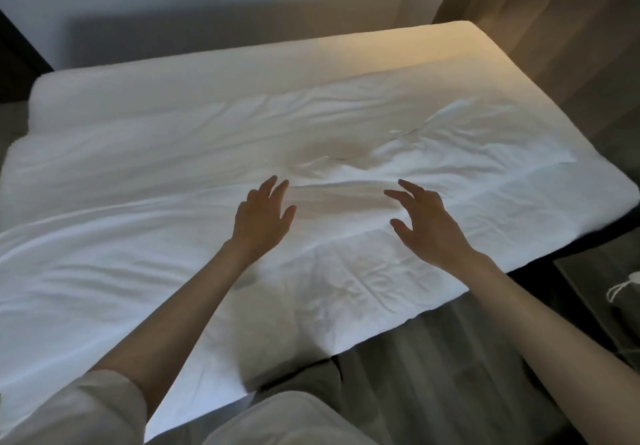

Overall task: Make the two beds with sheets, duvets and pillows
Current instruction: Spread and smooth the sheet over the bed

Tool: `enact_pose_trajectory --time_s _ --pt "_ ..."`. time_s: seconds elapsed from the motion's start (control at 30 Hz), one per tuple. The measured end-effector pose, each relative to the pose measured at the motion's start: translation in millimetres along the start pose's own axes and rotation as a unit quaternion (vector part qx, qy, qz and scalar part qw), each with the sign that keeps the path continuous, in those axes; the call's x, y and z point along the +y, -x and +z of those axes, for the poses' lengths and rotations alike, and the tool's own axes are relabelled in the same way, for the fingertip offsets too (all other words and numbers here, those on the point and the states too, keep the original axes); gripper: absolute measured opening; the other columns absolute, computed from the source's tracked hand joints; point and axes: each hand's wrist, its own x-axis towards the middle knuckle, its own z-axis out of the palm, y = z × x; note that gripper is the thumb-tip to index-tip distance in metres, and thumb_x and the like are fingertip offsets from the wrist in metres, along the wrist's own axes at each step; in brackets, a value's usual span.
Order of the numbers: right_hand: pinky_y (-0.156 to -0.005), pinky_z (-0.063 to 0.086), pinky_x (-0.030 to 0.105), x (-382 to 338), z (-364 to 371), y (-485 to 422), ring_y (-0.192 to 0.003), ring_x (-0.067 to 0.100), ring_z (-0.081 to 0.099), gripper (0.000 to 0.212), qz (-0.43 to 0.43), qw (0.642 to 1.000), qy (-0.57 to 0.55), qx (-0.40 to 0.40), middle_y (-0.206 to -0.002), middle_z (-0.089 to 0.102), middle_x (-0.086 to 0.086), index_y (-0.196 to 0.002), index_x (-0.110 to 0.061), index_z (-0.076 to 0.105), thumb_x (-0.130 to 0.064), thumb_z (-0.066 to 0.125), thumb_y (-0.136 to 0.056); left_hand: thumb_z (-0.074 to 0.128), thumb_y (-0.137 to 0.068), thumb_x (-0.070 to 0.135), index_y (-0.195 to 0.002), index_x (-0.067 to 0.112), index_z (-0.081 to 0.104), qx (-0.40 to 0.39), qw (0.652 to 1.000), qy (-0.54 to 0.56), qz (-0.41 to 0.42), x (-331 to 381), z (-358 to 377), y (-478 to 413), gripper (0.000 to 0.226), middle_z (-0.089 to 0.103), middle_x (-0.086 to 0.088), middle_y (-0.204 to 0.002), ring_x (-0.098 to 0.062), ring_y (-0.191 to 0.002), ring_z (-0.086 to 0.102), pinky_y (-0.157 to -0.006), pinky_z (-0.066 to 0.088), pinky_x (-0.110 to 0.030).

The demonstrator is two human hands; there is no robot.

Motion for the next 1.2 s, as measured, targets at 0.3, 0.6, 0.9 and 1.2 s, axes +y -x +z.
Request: enact_pose_trajectory --time_s 0.3,0.6,0.9,1.2 --pt "-0.085 0.044 0.032 49 22 -135 -0.135 0.022 0.031 0.051 -0.025 0.996 -0.018 -0.08 -0.157 0.024 -0.004 -0.146 -0.027 0.039 -0.024 0.054 -0.097 0.044 -0.1 0.04 -0.155 0.021 0.016 -0.047 0.991 0.069 -0.106 -10 33 -116 0.065 0.008 -0.002 -0.163 -0.034 -0.131 0.045 -0.096 0.044 -0.046" --pt "-0.097 0.041 0.04 97 88 -267 -0.137 0.029 0.032 0.068 -0.045 0.984 -0.008 -0.171 -0.161 0.013 -0.005 -0.15 -0.031 0.028 -0.041 0.062 -0.091 0.062 -0.088 0.053 -0.156 0.025 0.002 -0.107 0.972 0.062 -0.2 -27 99 -196 0.095 -0.018 0.003 -0.162 -0.032 -0.132 0.045 -0.093 0.046 -0.044" --pt "-0.097 0.041 0.045 148 173 -361 -0.137 0.035 0.029 0.078 -0.086 0.959 0.071 -0.261 -0.149 0.032 0.008 -0.144 -0.026 0.033 -0.064 0.061 -0.082 0.073 -0.072 0.06 -0.147 0.03 0.031 -0.042 0.96 0.041 -0.275 -38 176 -255 0.091 0.033 -0.004 -0.146 -0.038 -0.115 0.054 -0.09 0.048 -0.047" --pt "-0.045 0.021 0.021 179 100 -380 -0.04 0.021 0.041 0.037 -0.357 0.928 0.026 0.108 -0.05 0.043 -0.001 -0.073 -0.018 0.05 -0.044 0.044 -0.099 0.068 -0.088 0.019 -0.108 0.01 0.064 0.214 0.939 0.076 -0.258 17 122 -278 0.023 0.055 -0.01 -0.104 -0.021 -0.08 0.057 -0.07 0.034 -0.028"
